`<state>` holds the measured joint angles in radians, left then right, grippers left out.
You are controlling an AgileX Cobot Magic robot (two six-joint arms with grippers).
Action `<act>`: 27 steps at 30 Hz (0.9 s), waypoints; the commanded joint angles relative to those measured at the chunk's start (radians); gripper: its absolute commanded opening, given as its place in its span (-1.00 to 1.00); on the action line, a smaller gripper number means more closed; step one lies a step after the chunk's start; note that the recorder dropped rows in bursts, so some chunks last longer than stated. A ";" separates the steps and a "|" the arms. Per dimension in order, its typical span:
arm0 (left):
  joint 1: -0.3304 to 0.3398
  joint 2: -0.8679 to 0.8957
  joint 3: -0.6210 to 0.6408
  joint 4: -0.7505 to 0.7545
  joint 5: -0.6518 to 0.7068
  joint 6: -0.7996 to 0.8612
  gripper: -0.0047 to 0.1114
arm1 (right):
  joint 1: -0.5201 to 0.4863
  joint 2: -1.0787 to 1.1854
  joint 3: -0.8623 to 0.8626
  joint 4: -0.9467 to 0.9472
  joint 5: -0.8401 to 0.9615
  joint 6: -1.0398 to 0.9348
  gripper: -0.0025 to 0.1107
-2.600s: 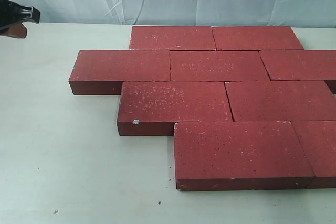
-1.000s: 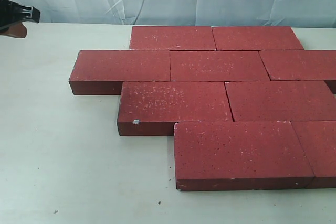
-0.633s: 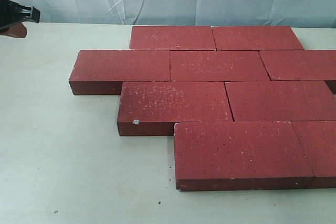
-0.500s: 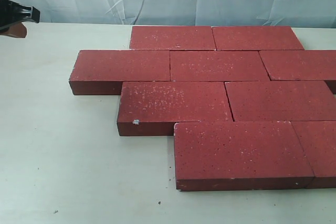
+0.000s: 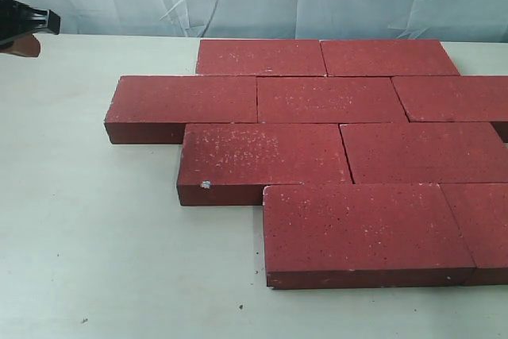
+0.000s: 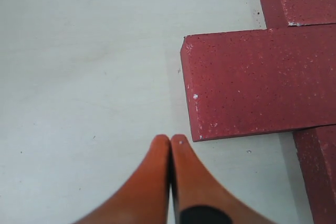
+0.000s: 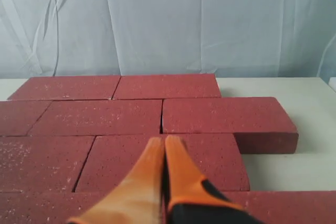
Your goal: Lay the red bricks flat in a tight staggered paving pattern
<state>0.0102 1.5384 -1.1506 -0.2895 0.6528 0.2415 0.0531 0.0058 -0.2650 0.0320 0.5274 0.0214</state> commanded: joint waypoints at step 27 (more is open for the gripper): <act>-0.004 -0.009 0.003 -0.001 -0.011 0.001 -0.92 | 0.000 -0.006 0.192 0.006 -0.104 -0.006 -0.97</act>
<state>0.0102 1.5384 -1.1506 -0.2895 0.6505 0.2415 0.0531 0.0058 -0.0780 0.0367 0.4412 0.0272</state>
